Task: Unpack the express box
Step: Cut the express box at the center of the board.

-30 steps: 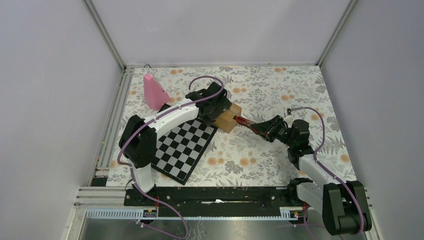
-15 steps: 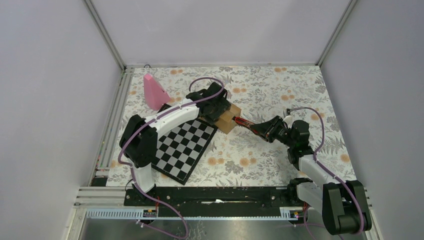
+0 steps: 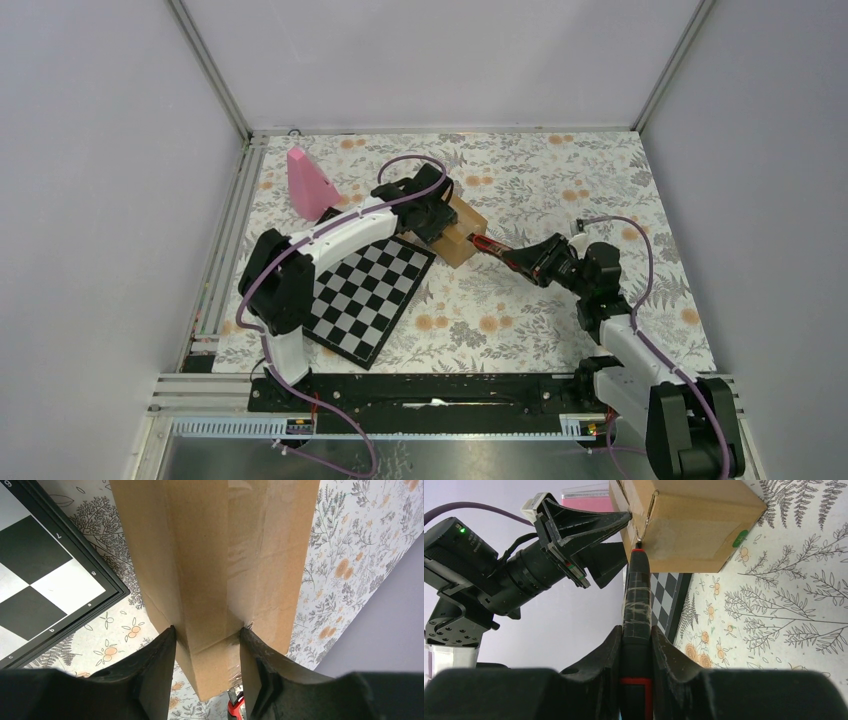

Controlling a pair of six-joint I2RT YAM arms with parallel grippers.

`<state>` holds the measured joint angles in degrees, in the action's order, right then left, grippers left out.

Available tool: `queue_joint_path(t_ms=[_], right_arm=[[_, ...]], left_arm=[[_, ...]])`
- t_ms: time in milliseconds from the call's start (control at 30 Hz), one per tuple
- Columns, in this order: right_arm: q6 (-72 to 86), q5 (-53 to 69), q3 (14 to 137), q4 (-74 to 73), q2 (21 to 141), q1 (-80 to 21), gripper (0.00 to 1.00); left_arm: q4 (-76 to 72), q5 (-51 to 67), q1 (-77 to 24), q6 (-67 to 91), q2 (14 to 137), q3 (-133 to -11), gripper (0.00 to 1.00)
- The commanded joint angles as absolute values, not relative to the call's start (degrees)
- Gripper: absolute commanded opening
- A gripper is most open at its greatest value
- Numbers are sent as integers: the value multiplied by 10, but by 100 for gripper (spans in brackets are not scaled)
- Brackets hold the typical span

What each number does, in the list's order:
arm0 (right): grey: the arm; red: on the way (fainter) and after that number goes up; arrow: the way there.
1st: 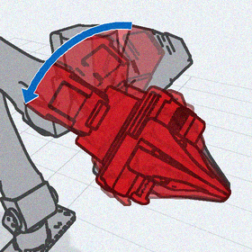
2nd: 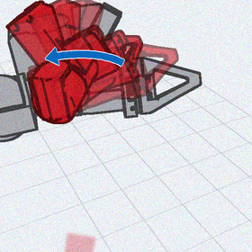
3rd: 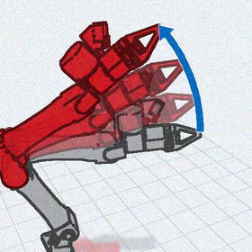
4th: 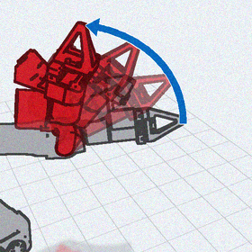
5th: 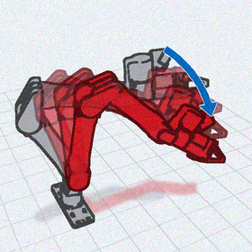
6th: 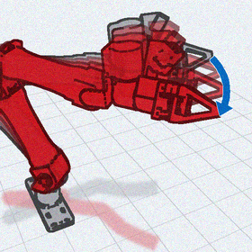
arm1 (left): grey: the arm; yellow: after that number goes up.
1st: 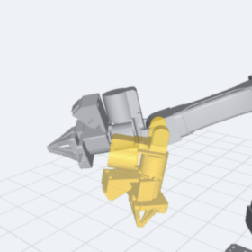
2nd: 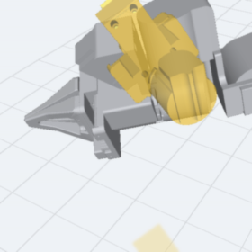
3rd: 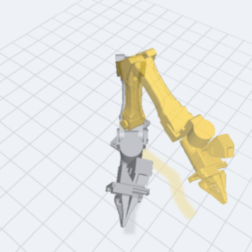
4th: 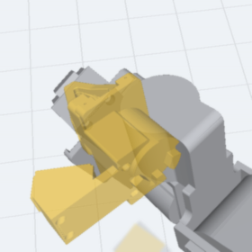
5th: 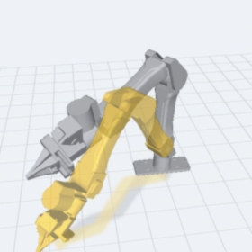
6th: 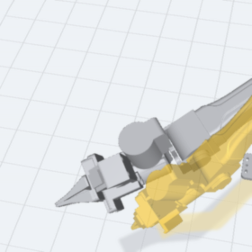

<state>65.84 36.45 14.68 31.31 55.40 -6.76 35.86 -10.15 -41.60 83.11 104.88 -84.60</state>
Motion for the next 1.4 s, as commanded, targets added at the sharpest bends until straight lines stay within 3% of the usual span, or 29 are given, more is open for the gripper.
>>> queue_joint_path(t_ms=[0, 333, 600, 733, 900, 1367], right_arm=[[637, 327, 164, 295, 520, -69, 0], [586, 273, 205, 113, 446, -60, 0], [609, 263, 189, 86, 402, -25, 0], [625, 262, 185, 89, 397, -16, 0], [680, 303, 157, 197, 426, -14, 0], [712, 334, 141, 268, 456, -15, 0]], left_arm=[[359, -107, -411, 853, 1018, -837, 36], [363, -121, -408, 860, 1010, -823, 35], [362, -119, -408, 857, 1003, -822, 38], [359, -113, -407, 855, 1002, -822, 43], [348, -102, -407, 851, 1000, -817, 49], [339, -96, -407, 852, 992, -812, 50]])
